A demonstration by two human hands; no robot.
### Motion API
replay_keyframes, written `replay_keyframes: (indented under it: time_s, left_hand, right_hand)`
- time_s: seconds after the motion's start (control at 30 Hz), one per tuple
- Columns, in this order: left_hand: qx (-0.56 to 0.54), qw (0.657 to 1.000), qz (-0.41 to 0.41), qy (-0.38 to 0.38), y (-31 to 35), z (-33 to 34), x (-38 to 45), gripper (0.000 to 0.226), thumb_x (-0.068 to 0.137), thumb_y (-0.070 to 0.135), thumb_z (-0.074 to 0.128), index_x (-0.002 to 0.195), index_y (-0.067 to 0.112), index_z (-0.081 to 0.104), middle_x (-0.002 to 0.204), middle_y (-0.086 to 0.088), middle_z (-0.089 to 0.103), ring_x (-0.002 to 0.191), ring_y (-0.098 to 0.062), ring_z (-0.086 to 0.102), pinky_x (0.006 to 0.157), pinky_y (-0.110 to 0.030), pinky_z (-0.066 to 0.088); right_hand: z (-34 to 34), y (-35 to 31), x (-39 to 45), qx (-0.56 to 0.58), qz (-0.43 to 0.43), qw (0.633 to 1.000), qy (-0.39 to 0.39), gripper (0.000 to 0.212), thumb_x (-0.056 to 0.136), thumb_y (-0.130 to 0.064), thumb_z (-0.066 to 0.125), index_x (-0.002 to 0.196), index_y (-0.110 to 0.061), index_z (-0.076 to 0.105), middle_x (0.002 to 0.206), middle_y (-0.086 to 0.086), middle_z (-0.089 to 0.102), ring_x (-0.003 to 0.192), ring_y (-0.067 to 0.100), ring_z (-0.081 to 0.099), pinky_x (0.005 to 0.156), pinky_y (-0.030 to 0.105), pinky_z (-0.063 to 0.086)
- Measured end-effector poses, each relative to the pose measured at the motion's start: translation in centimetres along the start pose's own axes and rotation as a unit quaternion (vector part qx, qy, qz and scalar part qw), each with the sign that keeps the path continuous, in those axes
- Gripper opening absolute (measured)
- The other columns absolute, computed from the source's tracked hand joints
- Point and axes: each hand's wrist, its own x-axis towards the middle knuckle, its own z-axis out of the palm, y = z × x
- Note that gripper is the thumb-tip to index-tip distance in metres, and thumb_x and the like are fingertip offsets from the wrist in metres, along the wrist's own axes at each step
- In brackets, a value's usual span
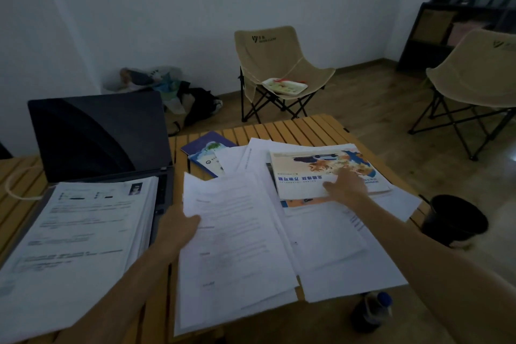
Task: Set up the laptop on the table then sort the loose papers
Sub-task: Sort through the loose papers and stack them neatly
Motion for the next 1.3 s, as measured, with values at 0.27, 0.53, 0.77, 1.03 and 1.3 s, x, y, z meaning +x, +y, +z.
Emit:
replay_keyframes:
  time_s: [0.27, 0.53, 0.77, 1.03, 1.3]
  left_hand:
    - [0.218, 0.976, 0.018, -0.001, -0.7, 2.0, 2.6, 0.072, 0.078, 0.034, 0.075, 0.131, 0.002, 0.038, 0.128, -0.016, 0.050, 0.114, -0.029, 0.051, 0.097, -0.039, 0.046]
    - [0.107, 0.992, -0.053, -0.029, 1.4, 3.5, 4.4, 0.052, 0.071, 0.026, 0.085, 0.114, 0.009, 0.060, 0.109, -0.010, 0.063, 0.094, -0.022, 0.061, 0.076, -0.034, 0.055]
    - [0.210, 0.972, -0.105, 0.029, 1.9, 3.9, 2.7, 0.089, 0.066, 0.048, 0.083, 0.136, 0.006, 0.046, 0.136, -0.020, 0.045, 0.120, -0.032, 0.046, 0.094, -0.043, 0.048]
    - [0.104, 0.987, -0.120, -0.020, 0.4, 3.0, 3.9, 0.087, 0.057, 0.047, 0.089, 0.127, 0.006, 0.057, 0.125, -0.018, 0.058, 0.109, -0.031, 0.058, 0.086, -0.040, 0.056]
    - [0.166, 0.984, -0.060, 0.036, 1.2, 3.8, 2.7, 0.059, 0.070, 0.036, 0.085, 0.115, 0.006, 0.060, 0.107, -0.011, 0.064, 0.084, -0.022, 0.060, 0.060, -0.030, 0.052]
  right_hand:
    - [-0.1, 8.6, 9.7, -0.042, 0.137, 0.990, -0.016, 0.156, 0.011, -0.097, 0.056, 0.140, -0.011, 0.043, 0.141, 0.015, 0.049, 0.128, 0.035, 0.049, 0.104, 0.049, 0.044]
    - [-1.4, 8.8, 8.3, -0.054, 0.101, 0.991, 0.071, 0.098, 0.052, -0.071, 0.078, 0.127, -0.012, 0.054, 0.124, 0.013, 0.056, 0.113, 0.033, 0.055, 0.094, 0.047, 0.050]
    - [-4.6, 7.2, 5.0, 0.062, 0.100, 0.980, 0.159, 0.040, 0.096, -0.024, 0.058, 0.130, -0.005, 0.055, 0.120, 0.019, 0.061, 0.106, 0.036, 0.061, 0.081, 0.040, 0.050]
    - [-7.7, 6.6, 4.6, 0.165, 0.098, 0.971, 0.139, 0.038, 0.100, -0.026, 0.054, 0.124, 0.004, 0.061, 0.113, 0.022, 0.064, 0.082, 0.031, 0.060, 0.066, 0.032, 0.050]
    - [-7.8, 5.4, 2.8, 0.211, 0.018, 0.951, 0.223, 0.031, 0.106, -0.019, 0.042, 0.089, -0.001, 0.062, 0.085, 0.018, 0.060, 0.075, 0.027, 0.053, 0.068, 0.033, 0.039]
